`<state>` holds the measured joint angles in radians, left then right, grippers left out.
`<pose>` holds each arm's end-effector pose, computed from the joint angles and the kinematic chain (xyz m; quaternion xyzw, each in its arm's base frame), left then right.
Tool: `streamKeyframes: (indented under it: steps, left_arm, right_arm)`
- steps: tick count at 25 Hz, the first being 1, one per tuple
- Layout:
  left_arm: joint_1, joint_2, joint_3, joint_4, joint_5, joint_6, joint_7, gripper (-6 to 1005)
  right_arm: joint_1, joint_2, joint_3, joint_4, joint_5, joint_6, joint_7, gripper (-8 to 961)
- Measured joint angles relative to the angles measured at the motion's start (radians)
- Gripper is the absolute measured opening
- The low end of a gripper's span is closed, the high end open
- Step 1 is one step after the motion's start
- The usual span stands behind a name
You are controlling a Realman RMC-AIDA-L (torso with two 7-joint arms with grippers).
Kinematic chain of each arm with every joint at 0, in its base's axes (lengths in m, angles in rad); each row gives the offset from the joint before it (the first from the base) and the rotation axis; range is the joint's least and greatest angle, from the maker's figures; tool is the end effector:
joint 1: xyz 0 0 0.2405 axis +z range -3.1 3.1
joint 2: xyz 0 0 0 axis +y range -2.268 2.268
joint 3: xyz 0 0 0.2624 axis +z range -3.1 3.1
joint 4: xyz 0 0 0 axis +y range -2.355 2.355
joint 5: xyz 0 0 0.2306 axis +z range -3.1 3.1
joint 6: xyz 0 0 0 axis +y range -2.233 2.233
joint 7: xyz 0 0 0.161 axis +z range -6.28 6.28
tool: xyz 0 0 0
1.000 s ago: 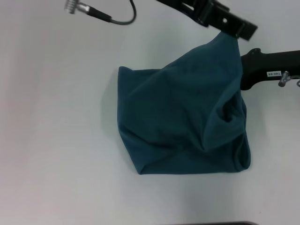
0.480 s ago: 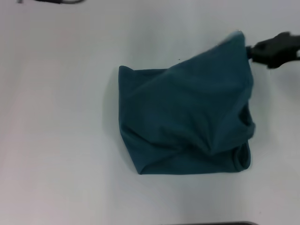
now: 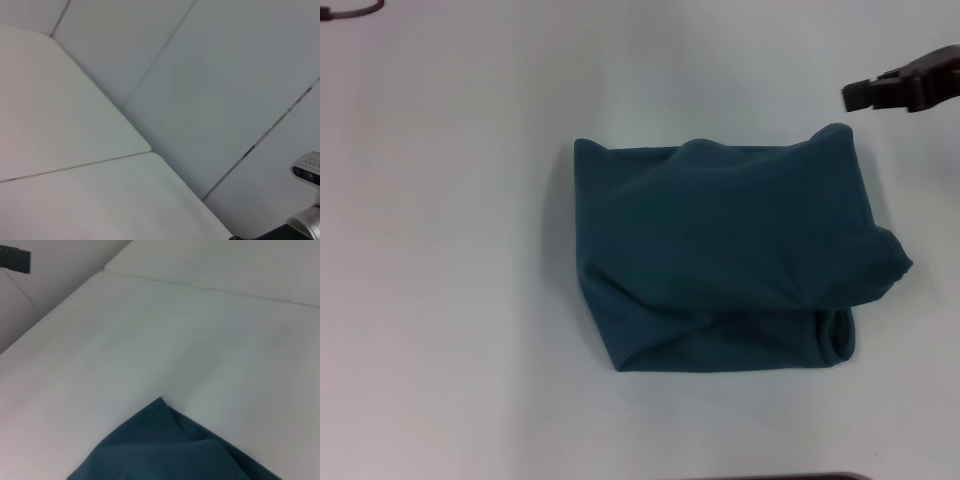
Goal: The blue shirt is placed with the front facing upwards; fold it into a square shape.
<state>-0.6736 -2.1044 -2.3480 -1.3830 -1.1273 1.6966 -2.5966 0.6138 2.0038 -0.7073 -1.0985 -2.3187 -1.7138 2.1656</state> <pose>-0.1121 0.3958 0.0813 -0.8774 -0.4084 -0.2370 0.0848 0.2438 0.3882 0.0749 -0.9047 0.3964 0.0779 0.1354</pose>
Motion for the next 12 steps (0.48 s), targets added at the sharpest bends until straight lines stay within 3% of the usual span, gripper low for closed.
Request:
streamKeyframes:
  steps: [7,12]
  left_arm:
    - [0.024,0.013,-0.031,0.006,-0.004,0.036,-0.014,939]
    - [0.026,0.058,-0.032,0.108,0.036,0.083,-0.043,939]
  right_arm:
    - [0.029,0.012,-0.067,0.043,-0.019,-0.015,0.036,15]
    - [0.064,0.006,-0.07,0.079,-0.056,-0.094,0.054,44]
